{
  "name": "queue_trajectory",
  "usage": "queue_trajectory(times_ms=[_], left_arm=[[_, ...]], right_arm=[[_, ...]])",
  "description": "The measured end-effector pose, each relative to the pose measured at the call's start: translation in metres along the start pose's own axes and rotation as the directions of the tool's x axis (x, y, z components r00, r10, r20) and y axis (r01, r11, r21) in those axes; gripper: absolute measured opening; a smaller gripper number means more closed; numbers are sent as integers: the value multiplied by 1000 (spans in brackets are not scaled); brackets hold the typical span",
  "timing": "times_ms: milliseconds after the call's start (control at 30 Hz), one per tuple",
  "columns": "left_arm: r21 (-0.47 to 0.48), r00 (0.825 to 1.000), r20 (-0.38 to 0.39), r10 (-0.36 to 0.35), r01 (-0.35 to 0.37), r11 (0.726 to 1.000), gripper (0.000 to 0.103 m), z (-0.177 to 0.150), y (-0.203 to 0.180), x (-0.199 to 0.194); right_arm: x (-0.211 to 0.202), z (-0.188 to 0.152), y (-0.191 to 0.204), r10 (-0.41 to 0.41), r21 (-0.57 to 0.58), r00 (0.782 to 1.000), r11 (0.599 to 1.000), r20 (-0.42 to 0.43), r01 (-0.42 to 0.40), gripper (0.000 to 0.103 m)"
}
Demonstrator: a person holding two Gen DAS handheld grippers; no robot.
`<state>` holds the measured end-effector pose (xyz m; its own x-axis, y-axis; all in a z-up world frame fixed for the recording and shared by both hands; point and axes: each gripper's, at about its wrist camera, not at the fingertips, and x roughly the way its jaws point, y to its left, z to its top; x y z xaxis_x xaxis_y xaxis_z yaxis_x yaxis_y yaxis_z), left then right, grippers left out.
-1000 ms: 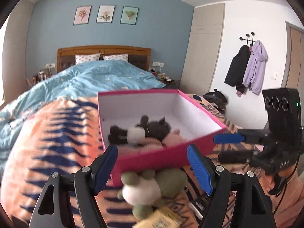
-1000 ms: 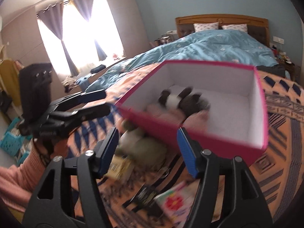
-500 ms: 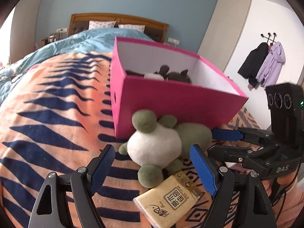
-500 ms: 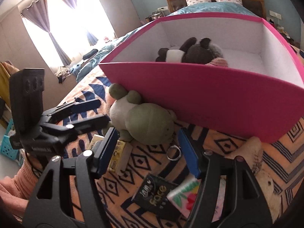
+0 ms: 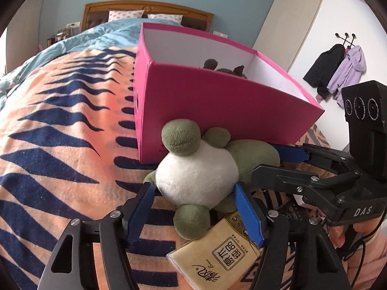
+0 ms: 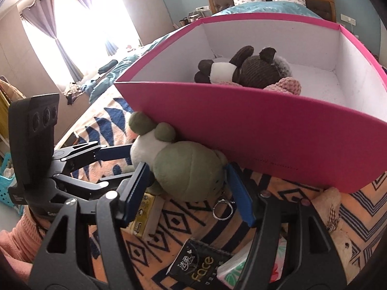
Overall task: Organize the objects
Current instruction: 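Grasp the green frog plush beside the box with both grippers, then lift the green frog plush and carry it over the box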
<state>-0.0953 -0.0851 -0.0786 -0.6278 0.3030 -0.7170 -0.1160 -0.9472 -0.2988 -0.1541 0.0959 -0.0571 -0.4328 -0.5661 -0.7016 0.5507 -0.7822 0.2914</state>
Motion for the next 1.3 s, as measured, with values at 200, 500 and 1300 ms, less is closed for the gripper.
queue_trajectory(times_ms=[200,500,1300], left_arm=[[15,1000,-4,-9,9,1000,62,-2,-2,-1],[41,1000,21,-19,19,999,61,-3,-14,-14],[233,965,256,-51,-11,972,61,54,-82,-100]], right_arm=[[9,-1,5,-24,-20,999,1000,-24,24,62],[-3,-4,6,-8,-30,1000,1000,-5,8,60],[-130,34,39,-19,-229,967,970,254,79,60]])
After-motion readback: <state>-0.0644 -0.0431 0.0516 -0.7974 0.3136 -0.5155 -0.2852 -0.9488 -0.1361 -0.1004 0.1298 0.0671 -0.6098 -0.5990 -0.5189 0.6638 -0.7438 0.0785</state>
